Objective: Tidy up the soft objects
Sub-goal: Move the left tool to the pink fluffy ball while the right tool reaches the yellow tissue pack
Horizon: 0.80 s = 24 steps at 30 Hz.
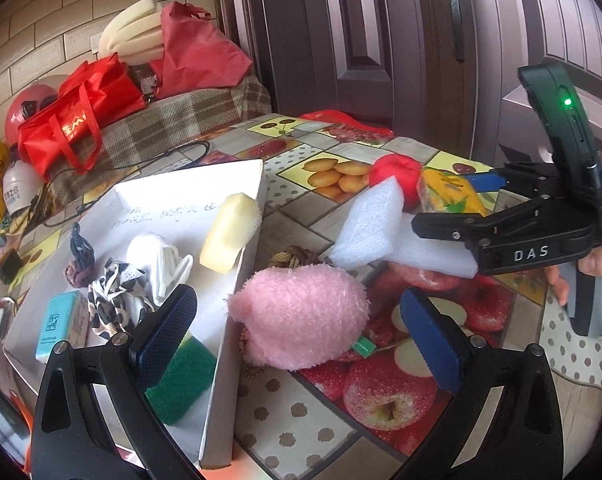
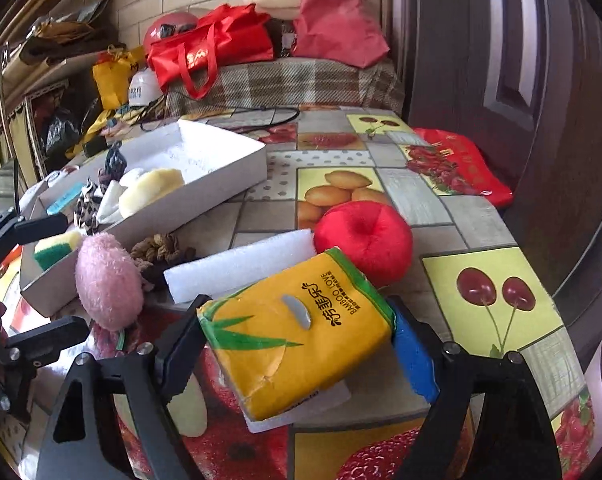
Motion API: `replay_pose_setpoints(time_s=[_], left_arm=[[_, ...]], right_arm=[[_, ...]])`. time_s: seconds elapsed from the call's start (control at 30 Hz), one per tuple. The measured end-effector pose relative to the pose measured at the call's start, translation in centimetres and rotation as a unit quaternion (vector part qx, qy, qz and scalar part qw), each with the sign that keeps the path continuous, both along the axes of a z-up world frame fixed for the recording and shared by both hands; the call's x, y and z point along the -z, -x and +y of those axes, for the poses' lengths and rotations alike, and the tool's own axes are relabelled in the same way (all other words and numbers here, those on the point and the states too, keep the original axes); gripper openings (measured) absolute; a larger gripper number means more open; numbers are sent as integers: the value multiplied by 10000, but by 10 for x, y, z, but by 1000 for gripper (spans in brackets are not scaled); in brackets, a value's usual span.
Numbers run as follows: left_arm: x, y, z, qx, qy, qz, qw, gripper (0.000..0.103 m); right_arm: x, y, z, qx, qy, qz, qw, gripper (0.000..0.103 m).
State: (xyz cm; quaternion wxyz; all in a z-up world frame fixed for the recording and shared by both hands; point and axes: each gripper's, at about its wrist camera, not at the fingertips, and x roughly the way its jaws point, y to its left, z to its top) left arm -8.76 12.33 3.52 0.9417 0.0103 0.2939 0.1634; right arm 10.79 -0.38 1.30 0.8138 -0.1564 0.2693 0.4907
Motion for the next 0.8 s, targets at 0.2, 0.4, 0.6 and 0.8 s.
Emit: replay_pose_setpoints(time_s=[0.2, 0.4, 0.6, 0.8], left_arm=[[-1, -20, -8, 3, -383, -5, 9993, 103], [7, -31, -23, 590, -3, 439, 9973, 102], [-6, 13, -47, 1226, 364, -74, 9918, 102], [-7, 16, -33, 650, 15, -116, 9978, 102]], right_arm=[[-1, -14, -8, 82, -223, 353, 9991, 86], [-2, -14, -11, 90, -315, 398, 9987, 86], [-2, -18, -14, 109, -409, 500, 9979, 86], [-2, -20, -15, 123, -447, 601, 9971, 86]])
